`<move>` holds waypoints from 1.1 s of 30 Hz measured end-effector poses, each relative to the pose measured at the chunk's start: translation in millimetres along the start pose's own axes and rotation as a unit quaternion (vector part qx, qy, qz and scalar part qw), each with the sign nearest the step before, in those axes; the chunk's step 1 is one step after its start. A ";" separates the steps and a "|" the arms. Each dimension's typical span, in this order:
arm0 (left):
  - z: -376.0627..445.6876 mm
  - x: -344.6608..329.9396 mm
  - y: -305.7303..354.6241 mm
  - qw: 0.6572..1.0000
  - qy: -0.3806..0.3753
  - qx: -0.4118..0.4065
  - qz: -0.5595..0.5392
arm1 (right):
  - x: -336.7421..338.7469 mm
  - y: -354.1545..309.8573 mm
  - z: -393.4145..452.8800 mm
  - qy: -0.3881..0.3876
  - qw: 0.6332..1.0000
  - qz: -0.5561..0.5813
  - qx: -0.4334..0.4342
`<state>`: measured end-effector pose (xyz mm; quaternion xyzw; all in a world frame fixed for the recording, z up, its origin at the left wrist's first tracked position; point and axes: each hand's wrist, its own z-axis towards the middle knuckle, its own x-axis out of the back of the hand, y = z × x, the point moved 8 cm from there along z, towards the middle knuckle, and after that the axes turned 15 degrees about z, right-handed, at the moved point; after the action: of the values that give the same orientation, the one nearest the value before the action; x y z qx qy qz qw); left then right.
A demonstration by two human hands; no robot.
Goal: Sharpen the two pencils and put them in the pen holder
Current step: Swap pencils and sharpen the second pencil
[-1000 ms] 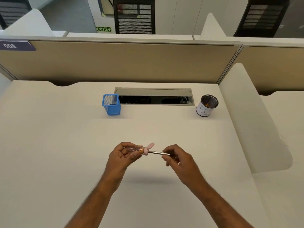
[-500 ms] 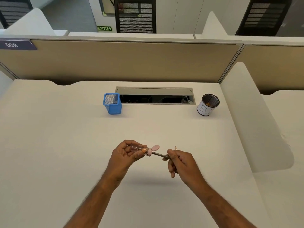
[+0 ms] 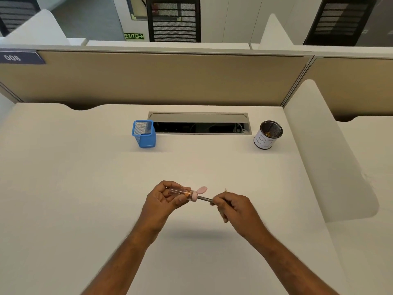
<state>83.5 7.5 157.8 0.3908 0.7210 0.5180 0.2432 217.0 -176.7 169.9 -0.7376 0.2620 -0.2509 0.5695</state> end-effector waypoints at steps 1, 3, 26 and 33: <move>0.3 -0.4 0.4 1.000 -0.004 0.000 0.004 | -1.7 3.5 1.6 -0.006 0.999 0.022 -0.028; 0.9 0.0 0.5 1.000 -0.007 0.001 0.010 | -4.6 7.0 3.4 -0.016 0.997 0.042 -0.057; 0.0 -2.5 -2.1 1.000 -0.007 0.001 -0.009 | -4.6 4.4 2.7 -0.026 0.998 0.020 -0.044; 0.6 0.7 -7.4 1.000 0.015 0.010 -0.022 | 0.1 -0.2 -0.4 -0.032 0.999 -0.014 0.006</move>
<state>81.2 7.2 150.7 0.3698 0.7382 0.5106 0.2399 216.9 -177.0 170.2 -0.7457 0.2312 -0.2366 0.5784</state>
